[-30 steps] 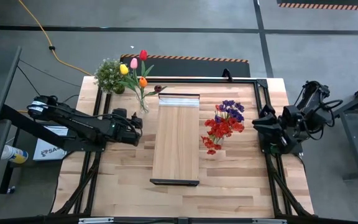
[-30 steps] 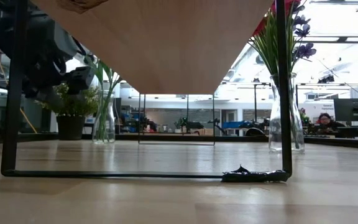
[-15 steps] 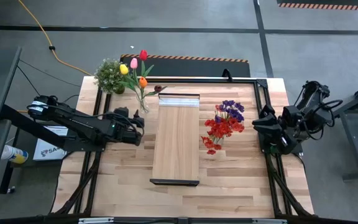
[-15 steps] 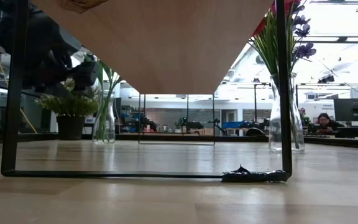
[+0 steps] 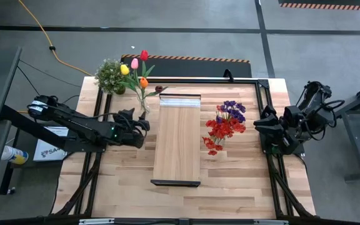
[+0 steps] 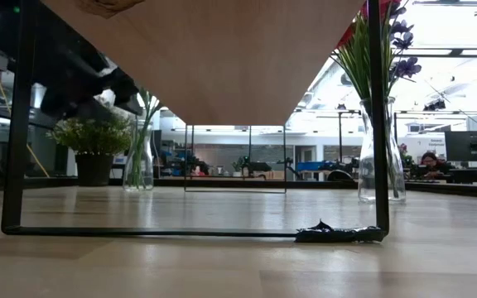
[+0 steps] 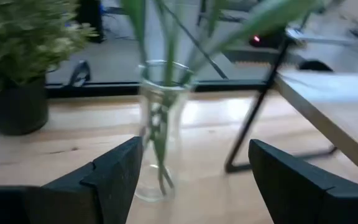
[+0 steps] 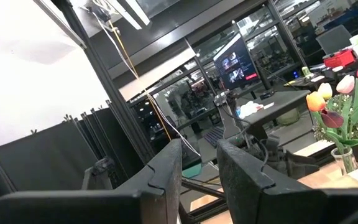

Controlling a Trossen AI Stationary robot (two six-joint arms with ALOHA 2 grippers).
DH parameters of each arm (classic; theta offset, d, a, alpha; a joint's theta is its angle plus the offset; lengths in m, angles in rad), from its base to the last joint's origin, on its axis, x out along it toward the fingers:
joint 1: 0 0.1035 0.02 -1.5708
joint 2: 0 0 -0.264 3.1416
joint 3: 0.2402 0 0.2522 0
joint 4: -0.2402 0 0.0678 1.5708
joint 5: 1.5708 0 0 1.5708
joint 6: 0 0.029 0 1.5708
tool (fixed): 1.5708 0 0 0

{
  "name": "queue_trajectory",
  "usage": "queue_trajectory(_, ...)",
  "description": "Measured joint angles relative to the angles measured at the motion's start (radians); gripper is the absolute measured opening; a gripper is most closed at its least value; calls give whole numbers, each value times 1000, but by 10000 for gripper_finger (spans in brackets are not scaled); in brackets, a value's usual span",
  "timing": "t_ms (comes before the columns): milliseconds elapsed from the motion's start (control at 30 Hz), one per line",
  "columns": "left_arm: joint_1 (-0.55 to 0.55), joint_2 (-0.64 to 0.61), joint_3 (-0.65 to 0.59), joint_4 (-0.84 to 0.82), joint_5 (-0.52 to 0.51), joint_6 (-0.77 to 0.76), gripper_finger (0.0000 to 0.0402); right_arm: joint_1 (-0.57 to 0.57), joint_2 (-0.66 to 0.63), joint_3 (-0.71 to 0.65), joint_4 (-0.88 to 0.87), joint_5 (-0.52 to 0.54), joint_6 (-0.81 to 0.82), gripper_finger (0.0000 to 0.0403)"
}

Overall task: Pick and place flowers into a vace then onto a shelf
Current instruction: Put the top transparent vase on the shelf

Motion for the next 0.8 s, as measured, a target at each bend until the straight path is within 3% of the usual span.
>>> queue_trajectory(300, 2, -124, 0, -35, 6, 229, 326, 0, 0, 0, 0, 1, -8, 94)
queue_trajectory(533, 18, -129, 0, -28, 57, 360, 326, 0, 0, 0, 0, 0, -9, 94)
queue_trajectory(800, 18, -129, 0, 14, 66, 360, 326, 0, 0, 0, 0, -3, -9, 94)
